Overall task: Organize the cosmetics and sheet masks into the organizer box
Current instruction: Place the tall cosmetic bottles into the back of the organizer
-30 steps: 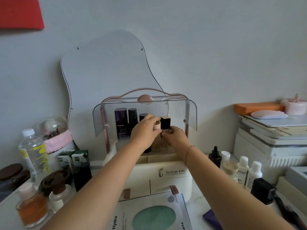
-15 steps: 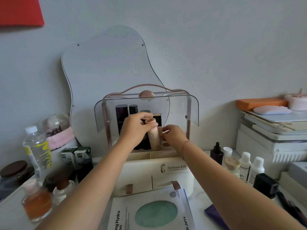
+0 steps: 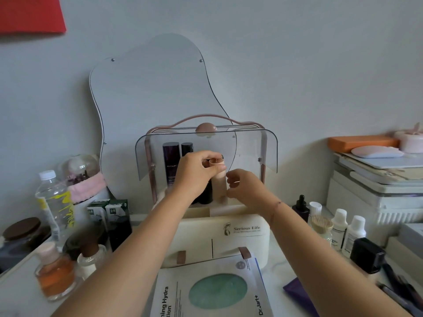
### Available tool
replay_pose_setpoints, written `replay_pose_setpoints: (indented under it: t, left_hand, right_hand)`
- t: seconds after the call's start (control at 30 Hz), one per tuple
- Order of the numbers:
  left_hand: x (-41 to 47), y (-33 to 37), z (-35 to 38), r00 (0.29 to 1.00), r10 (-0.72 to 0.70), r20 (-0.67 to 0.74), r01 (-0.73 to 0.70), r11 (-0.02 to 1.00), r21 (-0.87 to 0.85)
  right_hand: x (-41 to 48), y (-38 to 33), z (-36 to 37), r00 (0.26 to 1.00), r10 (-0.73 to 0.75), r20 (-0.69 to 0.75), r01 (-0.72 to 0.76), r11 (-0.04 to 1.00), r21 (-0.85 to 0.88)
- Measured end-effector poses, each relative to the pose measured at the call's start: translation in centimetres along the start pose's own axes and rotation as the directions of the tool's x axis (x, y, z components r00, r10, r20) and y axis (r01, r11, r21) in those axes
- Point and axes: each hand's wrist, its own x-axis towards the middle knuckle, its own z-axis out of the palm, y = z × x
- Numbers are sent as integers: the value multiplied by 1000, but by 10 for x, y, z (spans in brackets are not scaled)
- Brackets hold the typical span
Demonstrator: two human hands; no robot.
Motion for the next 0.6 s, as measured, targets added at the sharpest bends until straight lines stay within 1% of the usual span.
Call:
replay_pose_setpoints:
  t: [0.03,0.1,0.17,0.23,0.27,0.33,0.4,0.47,0.53,0.6]
  left_hand:
    - [1,2,3,1000,-4,-2,4,1000,-6]
    - [2,4,11,1000,-1,-2,1,1000,-11]
    - [2,5,18,1000,22,4,-22,1000,-6]
    - [2,5,19,998,65,5,-65,997,34]
    - [3,3,18,995,97,9,-97,991,95]
    - [4,-2,14,990,134,46,-141,952,272]
    - [4,-8,11,987,107,116,-144,912,384]
    - [1,-12,11,983,72,170,-137,904,406]
    - [0,-15,11,981,63,184,-133,907,400]
    - [1,-16,11,981,61,185,-130,913,387]
  right_hand:
    - [-1,0,-2,999,-18,34,18,1000,11]
    - [-5,-3,-4,998,-49,28,49,999,25]
    - [-3,-4,-5,999,-36,-40,38,999,36]
    - [1,-1,-2,996,1,-85,0,1000,6]
    - [2,0,-2,995,18,-102,-21,999,-29]
    - [9,5,1,990,53,-131,-68,991,-116]
    - [16,7,3,984,112,-139,-133,979,-155]
    - [21,7,4,982,133,-135,-157,971,-181]
    - [25,7,4,986,112,-123,-129,981,-143]
    - [27,3,5,983,120,-141,-139,981,-134]
